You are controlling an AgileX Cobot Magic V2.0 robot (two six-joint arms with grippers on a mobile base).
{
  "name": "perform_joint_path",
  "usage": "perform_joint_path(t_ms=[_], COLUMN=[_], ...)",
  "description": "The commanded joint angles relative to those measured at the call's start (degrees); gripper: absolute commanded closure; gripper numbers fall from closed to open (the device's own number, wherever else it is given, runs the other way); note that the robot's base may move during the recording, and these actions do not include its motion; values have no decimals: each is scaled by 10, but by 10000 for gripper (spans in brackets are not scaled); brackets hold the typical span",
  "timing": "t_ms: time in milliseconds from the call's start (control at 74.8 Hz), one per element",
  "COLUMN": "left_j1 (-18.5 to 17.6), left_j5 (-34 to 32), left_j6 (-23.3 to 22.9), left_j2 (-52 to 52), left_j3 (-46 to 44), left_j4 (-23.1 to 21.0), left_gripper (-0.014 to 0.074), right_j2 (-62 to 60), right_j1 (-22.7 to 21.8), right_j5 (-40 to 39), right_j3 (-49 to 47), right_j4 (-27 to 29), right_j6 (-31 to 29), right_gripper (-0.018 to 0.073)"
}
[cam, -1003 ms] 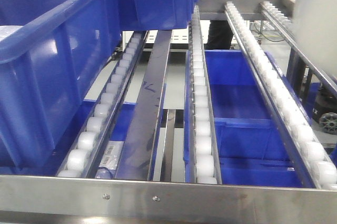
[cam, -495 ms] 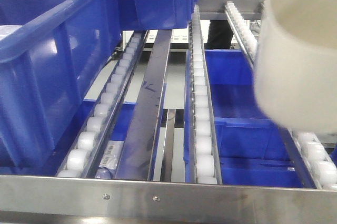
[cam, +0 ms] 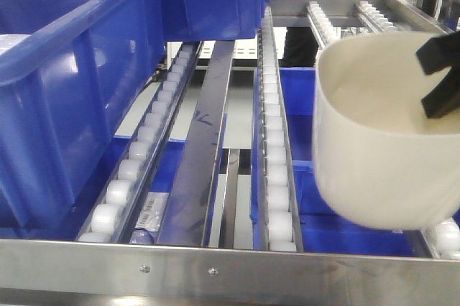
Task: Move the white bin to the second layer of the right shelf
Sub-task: 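Swing the right gripper forward and lower the bin onto the rollers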
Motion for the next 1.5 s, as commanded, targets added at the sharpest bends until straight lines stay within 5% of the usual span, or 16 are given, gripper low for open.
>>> perform_joint_path(t_ms=[0,1284,1484], left_j1=[-3,-3,-3], left_j5=[-50,-50,-50], left_j6=[-3,-3,-3], left_j2=[-8,-8,-8], left_j3=[21,21,21], left_j4=[0,0,0], left_gripper=[512,512,512], right_j2=[-2,72,72], right_j1=[1,24,24], right_j5=[-48,-75,-72], right_j3=[-21,-25,-25], right_j4=[5,8,8], right_j6=[-2,-2,-2], right_gripper=[503,503,428])
